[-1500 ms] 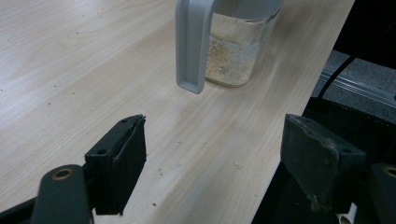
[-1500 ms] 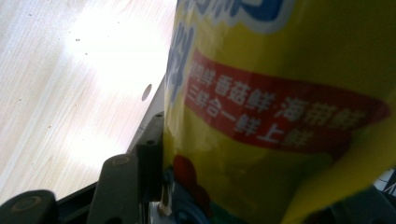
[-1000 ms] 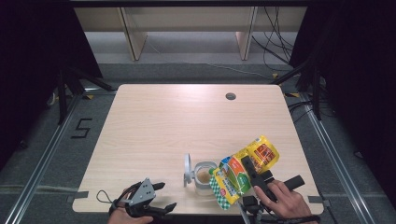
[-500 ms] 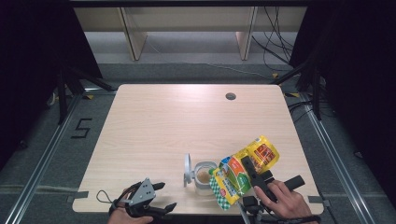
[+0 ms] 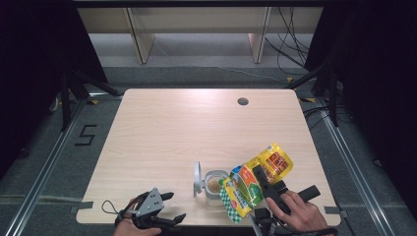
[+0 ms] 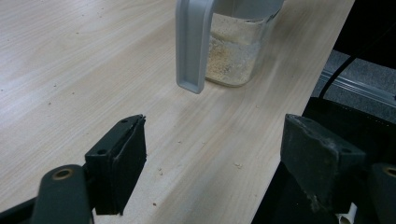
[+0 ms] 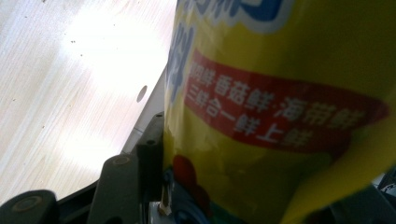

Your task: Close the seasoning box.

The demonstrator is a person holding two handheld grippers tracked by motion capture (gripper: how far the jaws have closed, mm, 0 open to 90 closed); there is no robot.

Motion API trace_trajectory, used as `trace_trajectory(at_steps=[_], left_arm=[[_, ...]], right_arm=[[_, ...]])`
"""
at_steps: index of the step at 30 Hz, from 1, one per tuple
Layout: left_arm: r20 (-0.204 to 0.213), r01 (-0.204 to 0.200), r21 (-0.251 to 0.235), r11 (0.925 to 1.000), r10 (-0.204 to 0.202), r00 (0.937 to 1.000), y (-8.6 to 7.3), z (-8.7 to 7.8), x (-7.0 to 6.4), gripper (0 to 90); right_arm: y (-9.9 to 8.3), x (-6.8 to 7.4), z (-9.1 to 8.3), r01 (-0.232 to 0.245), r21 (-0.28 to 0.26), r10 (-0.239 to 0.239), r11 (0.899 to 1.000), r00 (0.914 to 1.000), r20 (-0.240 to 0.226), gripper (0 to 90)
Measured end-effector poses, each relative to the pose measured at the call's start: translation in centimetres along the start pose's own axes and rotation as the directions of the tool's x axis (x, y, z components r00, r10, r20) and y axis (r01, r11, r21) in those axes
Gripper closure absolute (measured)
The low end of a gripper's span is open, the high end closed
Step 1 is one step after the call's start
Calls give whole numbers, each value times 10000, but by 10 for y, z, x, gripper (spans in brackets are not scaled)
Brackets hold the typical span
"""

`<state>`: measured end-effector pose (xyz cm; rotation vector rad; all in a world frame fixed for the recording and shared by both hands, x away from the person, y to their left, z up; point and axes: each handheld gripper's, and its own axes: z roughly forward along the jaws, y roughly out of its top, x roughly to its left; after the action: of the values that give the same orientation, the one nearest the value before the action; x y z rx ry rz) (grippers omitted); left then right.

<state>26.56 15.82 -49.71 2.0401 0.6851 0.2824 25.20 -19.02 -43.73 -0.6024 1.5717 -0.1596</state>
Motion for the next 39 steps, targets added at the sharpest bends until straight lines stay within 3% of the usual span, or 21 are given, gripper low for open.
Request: trace_trajectory(at_steps=[4,5,8,10,11,12,13,16,26,29,33,39], left_arm=[[-6,-152,159,9998,152,9999,0,-1,1,221],[-14,-146,155,9998,146,9999,0,-1,1,221],[-20,-182,156,9997,182,9998,0,-1,1,222],[-13,-207,153,9997,208,9998,0,-1,2,222],[12,-487,156,9987,487,9988,1,-1,3,222],[12,-487,156,9987,487,9988,1,-1,3,222],[-36,-182,155,9997,183,9998,0,-1,1,222],[-47,-134,121,9998,135,9999,0,-1,1,222],[-41,-134,117,9998,134,9999,0,-1,1,222],[-41,-138,122,9998,138,9999,0,-1,1,222],[-20,-141,121,9998,141,9999,0,-1,1,222],[-74,-313,238,9992,315,9995,0,-1,3,222]], right_arm=[[0,1,1,-126,17,126,9999,9998,-168,482],[0,0,1,147,-37,-148,9999,9994,-313,483],[0,2,1,-54,-12,54,10000,9997,-241,486],[0,2,1,49,-53,-51,10000,9995,-314,497],[0,1,2,277,-103,-280,9996,9990,-362,502],[0,1,2,233,-110,-237,9997,9990,-373,503],[1,1,2,208,-122,-211,9997,9993,-308,504],[1,2,2,188,-149,-193,9997,9992,-352,504],[-1,0,1,316,-95,-319,9995,9990,-300,506],[0,1,0,44,-43,-45,10000,9997,-237,506],[-1,-1,0,362,-110,-366,9993,9988,-322,506],[-1,-2,0,315,-95,-318,9995,9990,-301,507]])
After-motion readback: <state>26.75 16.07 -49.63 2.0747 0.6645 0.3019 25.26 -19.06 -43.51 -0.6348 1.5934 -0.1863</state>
